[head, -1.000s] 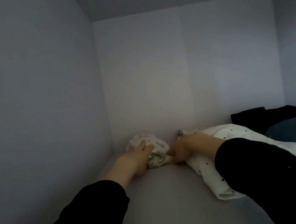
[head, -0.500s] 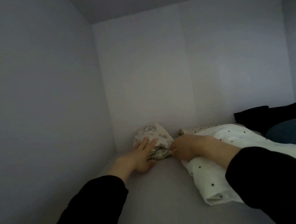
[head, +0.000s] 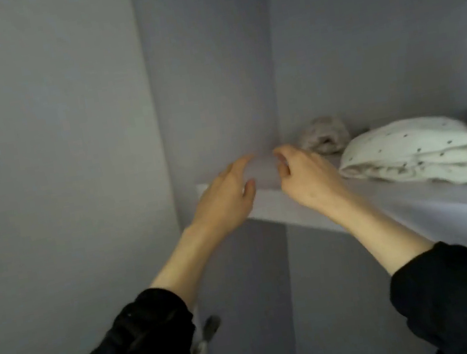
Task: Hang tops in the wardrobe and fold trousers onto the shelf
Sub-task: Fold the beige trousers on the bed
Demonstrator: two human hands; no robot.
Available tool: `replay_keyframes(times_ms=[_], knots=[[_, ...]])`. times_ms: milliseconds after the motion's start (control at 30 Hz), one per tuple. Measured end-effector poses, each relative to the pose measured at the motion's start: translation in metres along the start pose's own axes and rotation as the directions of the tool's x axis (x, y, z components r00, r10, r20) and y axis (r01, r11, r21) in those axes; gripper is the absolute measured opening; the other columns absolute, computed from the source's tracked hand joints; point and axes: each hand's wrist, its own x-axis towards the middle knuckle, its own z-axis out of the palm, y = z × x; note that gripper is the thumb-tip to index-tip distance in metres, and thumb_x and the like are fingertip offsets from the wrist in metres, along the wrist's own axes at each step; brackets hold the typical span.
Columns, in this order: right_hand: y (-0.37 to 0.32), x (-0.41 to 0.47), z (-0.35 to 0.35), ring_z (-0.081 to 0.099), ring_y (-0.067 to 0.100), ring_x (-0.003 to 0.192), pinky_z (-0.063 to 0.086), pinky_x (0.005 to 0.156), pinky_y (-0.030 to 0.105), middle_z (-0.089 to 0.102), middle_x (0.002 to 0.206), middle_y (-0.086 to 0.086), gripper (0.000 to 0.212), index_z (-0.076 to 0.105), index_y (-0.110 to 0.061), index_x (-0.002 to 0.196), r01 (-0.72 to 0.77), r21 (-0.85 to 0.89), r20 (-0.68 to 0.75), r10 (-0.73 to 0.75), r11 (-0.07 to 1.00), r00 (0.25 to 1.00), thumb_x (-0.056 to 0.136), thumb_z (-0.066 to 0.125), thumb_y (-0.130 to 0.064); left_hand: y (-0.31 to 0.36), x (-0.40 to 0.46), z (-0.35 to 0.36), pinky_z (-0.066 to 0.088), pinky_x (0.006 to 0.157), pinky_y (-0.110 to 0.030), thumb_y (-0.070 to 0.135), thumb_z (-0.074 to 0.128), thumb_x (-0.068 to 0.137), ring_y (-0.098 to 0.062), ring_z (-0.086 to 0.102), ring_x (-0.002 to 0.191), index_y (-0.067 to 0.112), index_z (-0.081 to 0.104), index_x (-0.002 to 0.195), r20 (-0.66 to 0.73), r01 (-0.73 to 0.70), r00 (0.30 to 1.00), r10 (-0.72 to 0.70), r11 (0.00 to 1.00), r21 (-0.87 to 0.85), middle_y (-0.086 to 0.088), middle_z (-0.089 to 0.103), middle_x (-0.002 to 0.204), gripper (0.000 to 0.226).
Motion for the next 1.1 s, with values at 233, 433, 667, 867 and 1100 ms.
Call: replay_keyframes(times_ms=[233, 433, 667, 867, 1100], knots=[[-0.116, -0.172, 0.061, 0.055, 0.033, 0.115, 0.043, 0.088, 0.038, 0.061, 0.123, 0.012, 0.031, 0.054, -0.016, 0.123, -0.017, 0.315, 0.396, -0.115, 0.949, 0.911, 0.096, 0.04, -0.016, -0.01, -0.226, -0.068, 0.043, 0.095, -0.034, 0.02, 0.044, 0.095, -0.024, 0.052, 0.12, 0.016, 0.044, 0.136, -0.11, 0.32, 0.94, -0.322, 0.947, -0.036, -0.003, 0.054, 0.135, 0.041], [-0.219, -0.31, 0.125, 0.055, 0.034, 0.112, 0.044, 0.087, 0.037, 0.06, 0.122, 0.013, 0.028, 0.054, -0.021, 0.117, 0.079, 0.284, 0.745, -0.272, 0.956, 0.609, 0.096, 0.036, -0.023, -0.037, -0.427, -0.111, 0.045, 0.092, -0.033, 0.016, 0.043, 0.097, -0.016, 0.057, 0.11, 0.018, 0.05, 0.13, 0.015, 0.577, 0.816, -0.577, 0.816, 0.024, 0.002, 0.058, 0.126, 0.034], [-0.411, -0.447, 0.169, 0.048, 0.032, 0.123, 0.04, 0.098, 0.038, 0.054, 0.134, 0.006, 0.042, 0.038, -0.028, 0.14, 0.179, 0.483, 0.819, -0.514, 0.857, 0.253, 0.098, 0.034, -0.031, -0.07, -0.654, -0.216, 0.042, 0.096, -0.023, 0.014, 0.045, 0.095, -0.011, 0.057, 0.111, 0.018, 0.051, 0.13, -0.064, 0.909, 0.416, -0.907, 0.417, -0.004, 0.001, 0.06, 0.126, 0.035], [-0.571, -0.522, 0.201, 0.052, 0.03, 0.116, 0.042, 0.096, 0.037, 0.061, 0.122, -0.002, 0.042, 0.037, -0.027, 0.14, 0.151, 0.678, 0.711, -0.694, 0.72, 0.113, 0.097, 0.037, -0.028, -0.099, -0.791, -0.314, 0.039, 0.093, -0.018, 0.014, 0.045, 0.096, -0.012, 0.056, 0.112, 0.017, 0.05, 0.131, -0.225, 0.993, 0.097, -0.97, 0.108, -0.038, -0.001, 0.059, 0.125, 0.035], [-0.72, -0.567, 0.272, 0.054, 0.022, 0.11, 0.042, 0.097, 0.037, 0.057, 0.123, -0.006, 0.047, 0.029, -0.025, 0.144, 0.145, 0.827, 0.561, -0.812, 0.543, -0.162, 0.099, 0.04, -0.028, -0.17, -0.895, -0.388, 0.039, 0.093, -0.021, 0.019, 0.04, 0.098, -0.007, 0.051, 0.109, 0.022, 0.048, 0.132, -0.347, 0.96, -0.248, -0.905, -0.183, -0.21, 0.002, 0.056, 0.127, 0.035]])
